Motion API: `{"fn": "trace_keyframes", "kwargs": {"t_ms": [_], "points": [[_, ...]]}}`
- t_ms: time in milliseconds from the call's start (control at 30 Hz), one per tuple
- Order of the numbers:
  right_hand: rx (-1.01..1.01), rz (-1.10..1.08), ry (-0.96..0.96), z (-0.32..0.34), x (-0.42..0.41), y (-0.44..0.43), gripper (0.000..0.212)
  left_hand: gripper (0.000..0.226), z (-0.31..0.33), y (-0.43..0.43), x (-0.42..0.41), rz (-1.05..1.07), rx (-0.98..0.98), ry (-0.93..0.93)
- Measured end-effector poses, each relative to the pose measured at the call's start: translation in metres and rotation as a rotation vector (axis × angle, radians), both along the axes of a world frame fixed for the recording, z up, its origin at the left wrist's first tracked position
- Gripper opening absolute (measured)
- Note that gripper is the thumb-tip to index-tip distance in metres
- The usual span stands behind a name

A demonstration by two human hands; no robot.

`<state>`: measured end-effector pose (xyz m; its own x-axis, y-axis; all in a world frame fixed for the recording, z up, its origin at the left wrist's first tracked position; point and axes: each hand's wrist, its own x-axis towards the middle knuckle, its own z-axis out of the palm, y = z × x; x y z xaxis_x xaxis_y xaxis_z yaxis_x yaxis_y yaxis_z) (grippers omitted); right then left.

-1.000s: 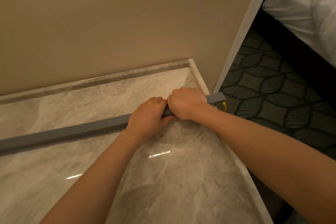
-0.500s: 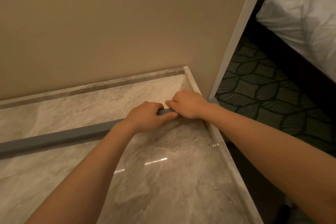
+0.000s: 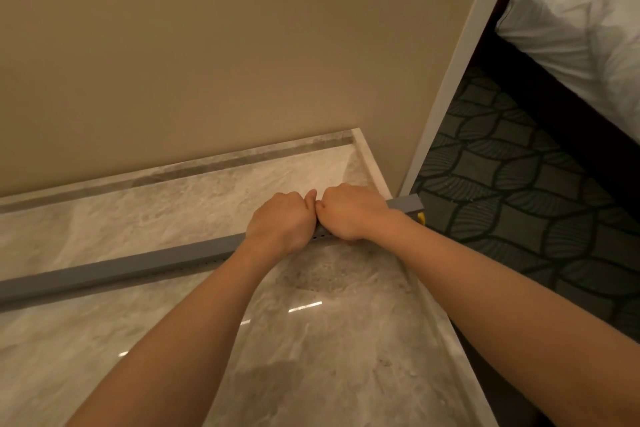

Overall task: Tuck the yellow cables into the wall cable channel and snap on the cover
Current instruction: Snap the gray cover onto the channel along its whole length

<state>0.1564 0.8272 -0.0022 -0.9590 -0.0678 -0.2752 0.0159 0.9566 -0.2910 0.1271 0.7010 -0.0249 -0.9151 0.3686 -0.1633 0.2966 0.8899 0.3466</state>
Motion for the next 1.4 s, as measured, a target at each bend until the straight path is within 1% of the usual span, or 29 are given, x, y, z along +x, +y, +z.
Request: {"fn": "trace_keyframes", "kwargs": {"t_ms": [233, 433, 500, 567, 633, 700, 767, 833, 900, 1033, 1100, 1200, 1267, 1333, 1400], "points": [[0.154, 0.062, 0.130, -0.003, 0.005, -0.007, 0.030, 0.051, 0.001, -0.001, 0.001, -0.004, 0.065, -0.011], [0.167, 0.113, 0.205, -0.002, 0.010, -0.003, 0.039, 0.059, 0.006, -0.006, 0.004, -0.047, 0.072, 0.032], [0.132, 0.075, 0.198, 0.000, 0.012, -0.003, 0.045, 0.061, 0.009, -0.013, 0.007, -0.082, 0.114, 0.052], [0.086, 0.058, 0.204, 0.000, 0.012, -0.002, 0.049, 0.057, 0.012, -0.024, 0.009, -0.148, 0.159, 0.079], [0.067, 0.098, 0.254, 0.000, 0.015, -0.002, 0.050, 0.047, 0.015, -0.041, 0.009, -0.223, 0.160, 0.125], [0.072, 0.151, 0.349, -0.001, 0.021, -0.004, 0.050, 0.037, 0.016, -0.060, 0.008, -0.264, 0.108, 0.173], [0.079, 0.205, 0.457, -0.003, 0.028, -0.010, 0.049, 0.032, 0.014, -0.082, 0.009, -0.264, 0.068, 0.195], [0.049, 0.241, 0.535, -0.006, 0.034, -0.019, 0.045, 0.032, 0.013, -0.100, 0.013, -0.264, 0.061, 0.203], [0.027, 0.274, 0.578, -0.009, 0.038, -0.030, 0.041, 0.034, 0.013, -0.114, 0.016, -0.308, 0.037, 0.233], [0.063, 0.343, 0.671, -0.016, 0.042, -0.051, 0.036, 0.036, 0.015, -0.131, 0.026, -0.387, -0.105, 0.345], [0.094, 0.367, 0.742, -0.021, 0.043, -0.059, 0.040, 0.042, 0.019, -0.138, 0.032, -0.400, -0.193, 0.398], [0.162, 0.419, 0.851, -0.027, 0.042, -0.063, 0.047, 0.061, 0.022, -0.148, 0.037, -0.475, -0.369, 0.559], [0.191, 0.490, 0.897, -0.030, 0.040, -0.061, 0.049, 0.069, 0.024, -0.154, 0.038, -0.513, -0.449, 0.633], [0.226, 0.572, 0.912, -0.032, 0.037, -0.057, 0.053, 0.074, 0.024, -0.162, 0.036, -0.520, -0.510, 0.654], [0.235, 0.621, 0.910, -0.033, 0.035, -0.053, 0.052, 0.079, 0.025, -0.168, 0.034, -0.504, -0.543, 0.634]]}}
